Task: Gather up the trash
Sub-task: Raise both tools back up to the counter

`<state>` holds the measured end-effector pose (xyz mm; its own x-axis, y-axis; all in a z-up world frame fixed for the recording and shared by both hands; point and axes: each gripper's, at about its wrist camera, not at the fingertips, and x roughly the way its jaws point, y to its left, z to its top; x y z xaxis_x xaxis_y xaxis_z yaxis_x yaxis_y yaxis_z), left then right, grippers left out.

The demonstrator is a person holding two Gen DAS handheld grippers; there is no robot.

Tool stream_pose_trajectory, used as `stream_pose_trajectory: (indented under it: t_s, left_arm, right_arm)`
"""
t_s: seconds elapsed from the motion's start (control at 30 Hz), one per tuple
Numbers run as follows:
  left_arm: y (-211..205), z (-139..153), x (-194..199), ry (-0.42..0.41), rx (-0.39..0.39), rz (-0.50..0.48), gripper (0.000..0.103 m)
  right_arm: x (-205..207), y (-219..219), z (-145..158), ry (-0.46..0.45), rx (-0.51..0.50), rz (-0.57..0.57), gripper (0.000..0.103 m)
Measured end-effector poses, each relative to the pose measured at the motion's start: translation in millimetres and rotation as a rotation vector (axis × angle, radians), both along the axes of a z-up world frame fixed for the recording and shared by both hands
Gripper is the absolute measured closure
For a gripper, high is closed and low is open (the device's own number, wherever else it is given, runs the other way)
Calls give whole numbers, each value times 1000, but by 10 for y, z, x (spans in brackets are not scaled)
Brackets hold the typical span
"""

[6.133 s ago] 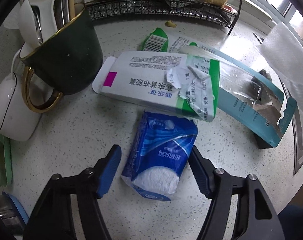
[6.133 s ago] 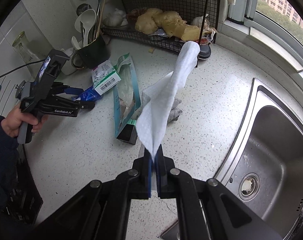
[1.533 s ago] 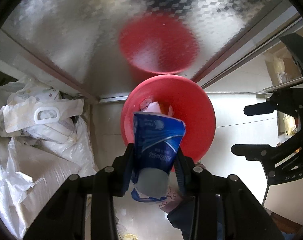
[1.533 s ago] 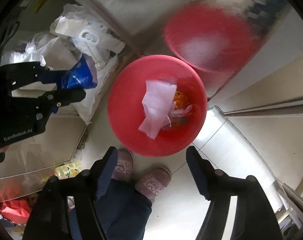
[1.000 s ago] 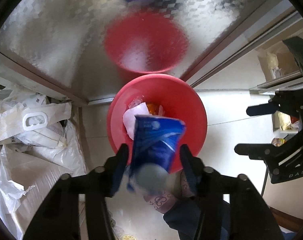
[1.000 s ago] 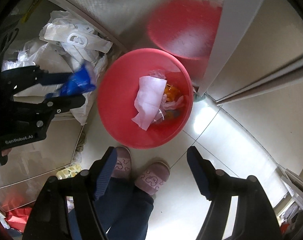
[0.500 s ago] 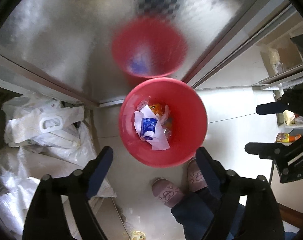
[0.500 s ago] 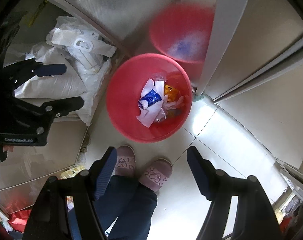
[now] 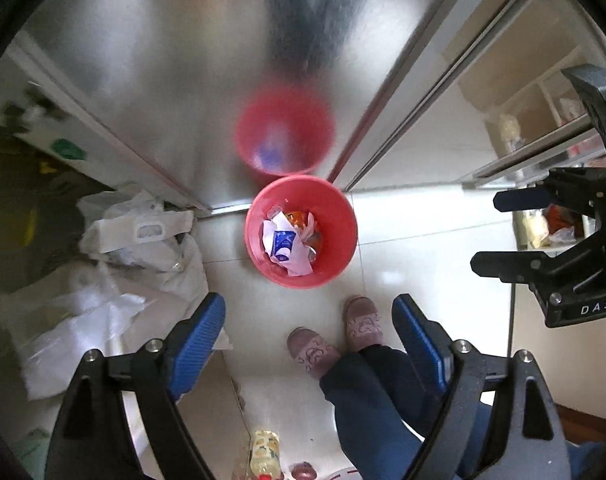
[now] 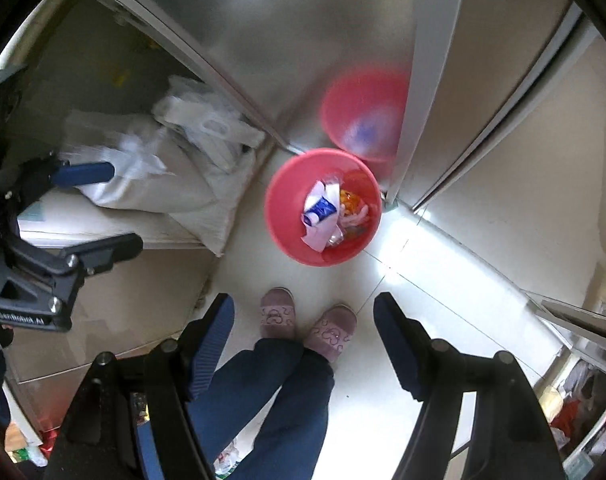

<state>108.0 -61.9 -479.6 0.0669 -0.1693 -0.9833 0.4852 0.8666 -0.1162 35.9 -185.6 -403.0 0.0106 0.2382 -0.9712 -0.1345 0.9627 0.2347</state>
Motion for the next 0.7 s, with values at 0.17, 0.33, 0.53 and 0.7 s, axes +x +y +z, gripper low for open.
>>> stream_pose_trajectory:
  t_s: [0.17, 0.33, 0.53, 0.7]
  left_arm:
    - [67, 808, -140, -37, -35, 41, 19]
    - [100, 1615, -248, -133, 1, 41, 19]
    - [115, 2369, -315, -252, 18, 62, 7]
    - [115, 2676, -328, -298, 3, 89, 0]
  right_arm:
    - [-110, 65, 771, -60, 14, -16, 33]
    - [-159, 119, 1544, -131, 42, 6, 33]
    - [-129, 137, 2322, -272, 40, 49, 27]
    - [-144, 85, 2654, -341, 38, 66, 22]
